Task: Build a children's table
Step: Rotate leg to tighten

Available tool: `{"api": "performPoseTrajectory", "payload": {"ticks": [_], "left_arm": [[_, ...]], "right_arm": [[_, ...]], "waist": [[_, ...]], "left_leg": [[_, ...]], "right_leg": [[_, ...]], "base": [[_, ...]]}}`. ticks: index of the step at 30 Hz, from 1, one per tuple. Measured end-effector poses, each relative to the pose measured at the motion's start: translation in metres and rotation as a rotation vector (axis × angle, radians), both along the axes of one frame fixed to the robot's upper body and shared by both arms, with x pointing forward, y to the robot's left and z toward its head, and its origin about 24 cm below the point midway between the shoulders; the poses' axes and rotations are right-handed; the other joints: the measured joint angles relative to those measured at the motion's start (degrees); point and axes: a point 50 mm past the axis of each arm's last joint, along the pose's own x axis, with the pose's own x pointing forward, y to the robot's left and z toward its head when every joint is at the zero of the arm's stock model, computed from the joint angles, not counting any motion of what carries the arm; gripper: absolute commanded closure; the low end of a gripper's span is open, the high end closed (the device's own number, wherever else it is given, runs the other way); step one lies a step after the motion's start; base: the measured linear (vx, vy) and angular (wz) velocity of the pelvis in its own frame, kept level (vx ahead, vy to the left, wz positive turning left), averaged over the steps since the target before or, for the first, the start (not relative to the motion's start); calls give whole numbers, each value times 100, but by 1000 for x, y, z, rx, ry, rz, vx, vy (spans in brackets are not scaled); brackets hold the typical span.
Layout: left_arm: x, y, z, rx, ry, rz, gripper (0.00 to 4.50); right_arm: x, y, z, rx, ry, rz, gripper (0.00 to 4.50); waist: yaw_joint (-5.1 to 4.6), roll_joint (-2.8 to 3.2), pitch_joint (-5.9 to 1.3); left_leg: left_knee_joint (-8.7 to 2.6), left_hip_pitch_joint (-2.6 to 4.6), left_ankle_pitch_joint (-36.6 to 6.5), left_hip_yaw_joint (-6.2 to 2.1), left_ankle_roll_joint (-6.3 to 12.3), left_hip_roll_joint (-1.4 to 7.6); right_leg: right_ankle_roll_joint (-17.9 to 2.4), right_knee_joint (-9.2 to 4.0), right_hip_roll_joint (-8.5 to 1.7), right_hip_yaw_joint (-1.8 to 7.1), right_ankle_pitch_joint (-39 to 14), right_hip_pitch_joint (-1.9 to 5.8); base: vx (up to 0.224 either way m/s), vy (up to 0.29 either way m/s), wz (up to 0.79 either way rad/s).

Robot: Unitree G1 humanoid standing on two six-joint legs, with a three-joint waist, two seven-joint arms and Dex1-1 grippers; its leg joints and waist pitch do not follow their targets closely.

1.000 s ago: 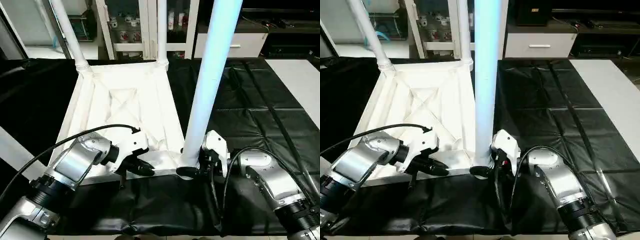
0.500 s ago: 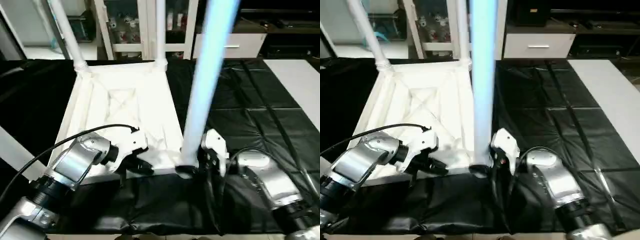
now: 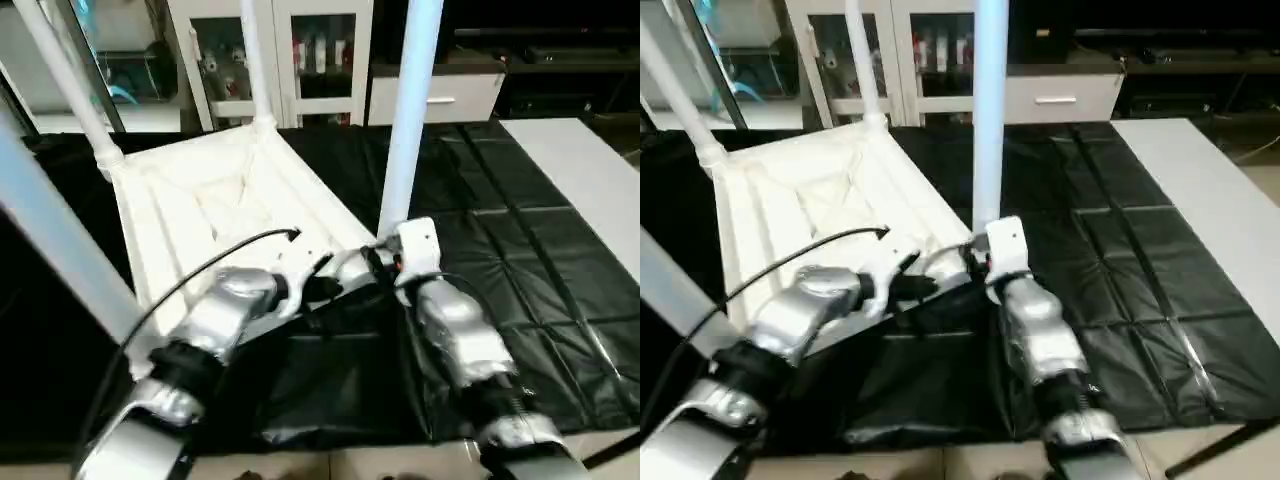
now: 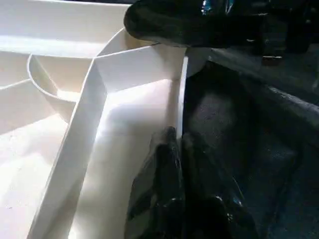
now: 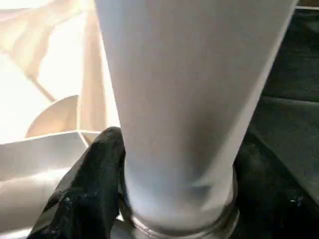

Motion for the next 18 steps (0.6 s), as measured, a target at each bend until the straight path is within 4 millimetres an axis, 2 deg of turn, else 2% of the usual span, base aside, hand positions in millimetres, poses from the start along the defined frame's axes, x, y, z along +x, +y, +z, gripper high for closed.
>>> {"api": "performPoseTrajectory", "payload": {"ticks": [1, 2, 3, 4, 5, 6, 7, 11, 14, 16, 18], "left_arm": [[1, 0, 1, 0, -4, 1, 450], [1, 0, 1, 1, -7, 1, 450], [1, -1, 1, 3, -9, -1, 450], [2, 0, 2, 5, -18, -1, 450], [2, 0, 2, 5, -24, -3, 450], [2, 1, 2, 4, -30, -5, 450], [2, 0, 3, 1, -37, -10, 450], [6, 8, 6, 7, -62, 6, 450], [8, 13, 6, 10, -76, 33, 450], [10, 14, 7, 20, -91, 52, 450], [10, 13, 8, 21, -99, 55, 450]], "right_arm": [[1, 1, 1, 2, -4, 0, 178], [1, 0, 1, 10, -9, -4, 178], [0, -1, 0, 16, -10, -9, 178], [1, -1, 1, 18, -14, -8, 178], [1, 0, 1, 22, -20, -2, 178], [1, -1, 2, 28, -28, 3, 124], [1, -2, 3, 38, -40, 6, 124], [-1, 2, 6, 102, -67, 52, 89], [-4, 4, 7, 125, -81, 86, 61], [-12, 8, 12, 117, -116, 167, 61], [-21, 10, 16, 93, -132, 269, 61]], "waist": [[-11, 14, 22], [28, -40, 49], [68, -144, 24], [86, -250, 12], [151, -245, 10], [221, -195, -16], [271, -85, -82], [215, -116, -106], [129, -114, -105], [74, -114, -105], [87, -116, -104]], "left_leg": [[-30, -7, 0, -3, 0, -3], [-57, -7, 1, 78, 0, -16], [-79, 44, 1, 240, -1, -17], [-97, 79, 0, 333, -2, -35], [7, 61, -95, 270, 2, -49], [31, 5, -125, 147, 28, -49], [24, -60, 19, 50, -43, -37], [28, -118, 116, 46, -72, 1], [5, -123, 115, 50, -72, 7], [1, -131, 114, 53, -71, 21], [-22, -139, 114, 53, -70, 27]], "right_leg": [[-2, 77, -33, -24, -74, 41], [-150, 398, -62, 30, -283, 38], [-145, 606, -63, 178, -382, 51], [57, 651, -68, 352, -357, -30], [107, 641, -85, 352, -360, -69], [112, 640, -82, 318, -356, -78], [119, 620, -64, 231, -314, -121], [46, 588, 2, 256, -182, -195], [27, 524, 25, 266, -150, -195], [30, 474, 49, 276, -123, -194], [30, 420, 58, 271, -99, -188]], "base": [[-69, 16, 11], [-69, 16, 11], [4, -68, 22], [59, -94, 7], [59, -94, 7], [79, -31, -28], [93, 10, -25], [23, 2, -6], [0, 0, 0], [0, 0, 0], [0, 0, 0]]}}
